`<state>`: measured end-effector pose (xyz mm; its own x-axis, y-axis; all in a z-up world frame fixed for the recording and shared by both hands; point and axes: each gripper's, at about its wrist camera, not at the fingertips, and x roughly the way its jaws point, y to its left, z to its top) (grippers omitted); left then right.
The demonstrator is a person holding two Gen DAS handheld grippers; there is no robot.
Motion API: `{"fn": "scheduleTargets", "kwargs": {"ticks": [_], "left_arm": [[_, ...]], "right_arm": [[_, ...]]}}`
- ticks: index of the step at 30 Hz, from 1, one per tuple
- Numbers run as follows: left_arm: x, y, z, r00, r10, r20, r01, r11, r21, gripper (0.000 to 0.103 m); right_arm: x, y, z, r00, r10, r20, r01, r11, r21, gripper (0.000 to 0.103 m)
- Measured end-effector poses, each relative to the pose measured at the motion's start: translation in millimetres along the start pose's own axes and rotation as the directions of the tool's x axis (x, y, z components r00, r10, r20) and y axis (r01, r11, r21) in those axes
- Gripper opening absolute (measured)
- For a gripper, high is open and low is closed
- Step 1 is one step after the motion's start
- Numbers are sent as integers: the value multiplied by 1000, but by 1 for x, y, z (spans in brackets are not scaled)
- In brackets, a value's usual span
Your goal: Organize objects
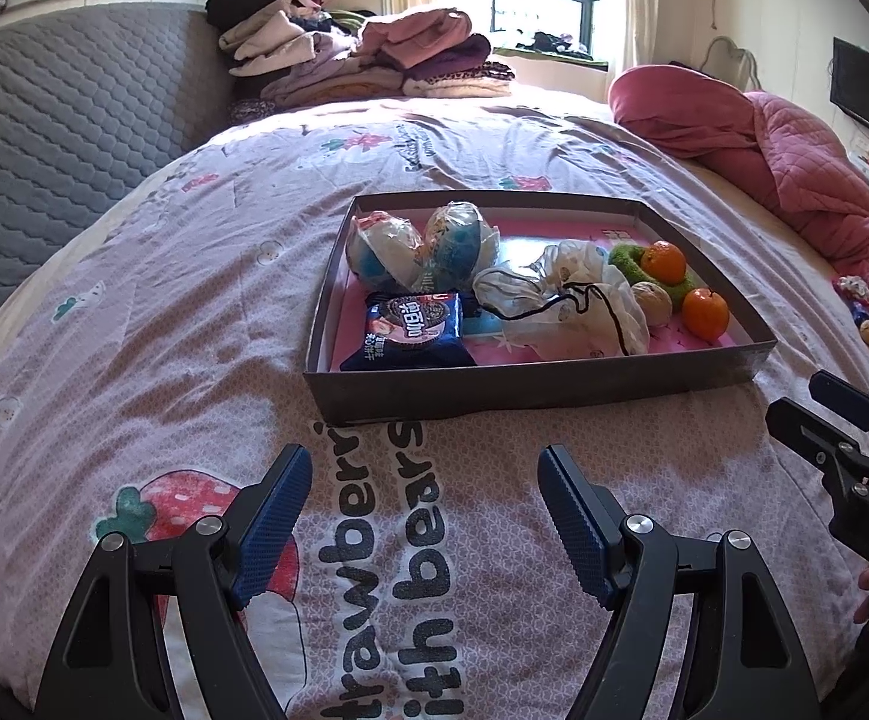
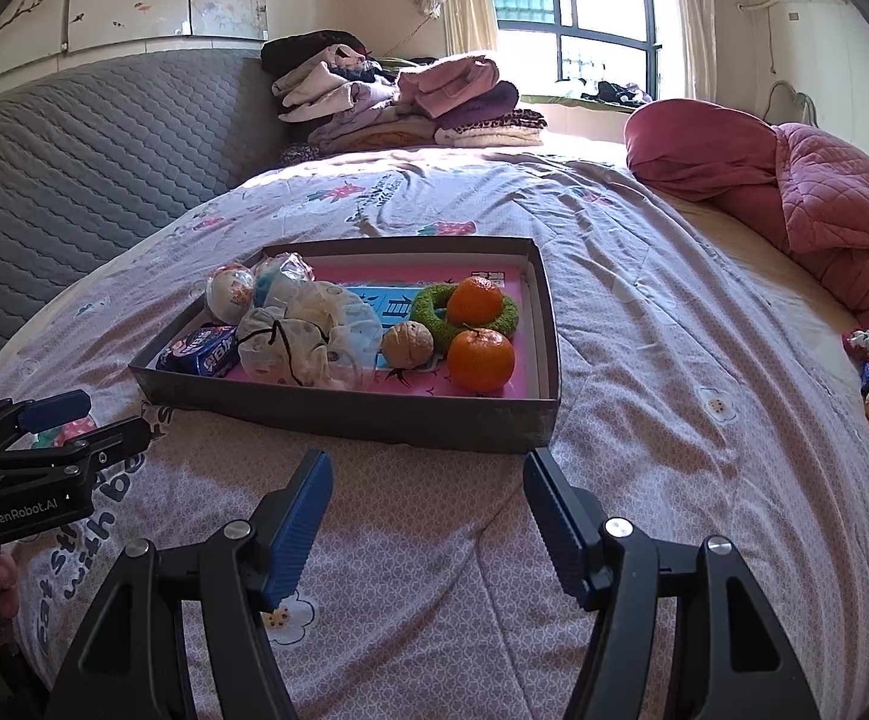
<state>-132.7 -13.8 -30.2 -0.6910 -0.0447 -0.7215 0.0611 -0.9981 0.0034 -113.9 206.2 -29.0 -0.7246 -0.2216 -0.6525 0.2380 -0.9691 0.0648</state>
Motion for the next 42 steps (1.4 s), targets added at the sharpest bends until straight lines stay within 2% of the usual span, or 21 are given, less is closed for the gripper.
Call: {"fn": "scheduleTargets", "kwargs": {"ticks": [42], "left_arm": [[11, 2, -7, 1000, -20, 1, 20, 1000, -21, 79]], "right_arm": [[8, 1, -6, 1000, -6, -28, 6, 1000, -12, 66]]}}
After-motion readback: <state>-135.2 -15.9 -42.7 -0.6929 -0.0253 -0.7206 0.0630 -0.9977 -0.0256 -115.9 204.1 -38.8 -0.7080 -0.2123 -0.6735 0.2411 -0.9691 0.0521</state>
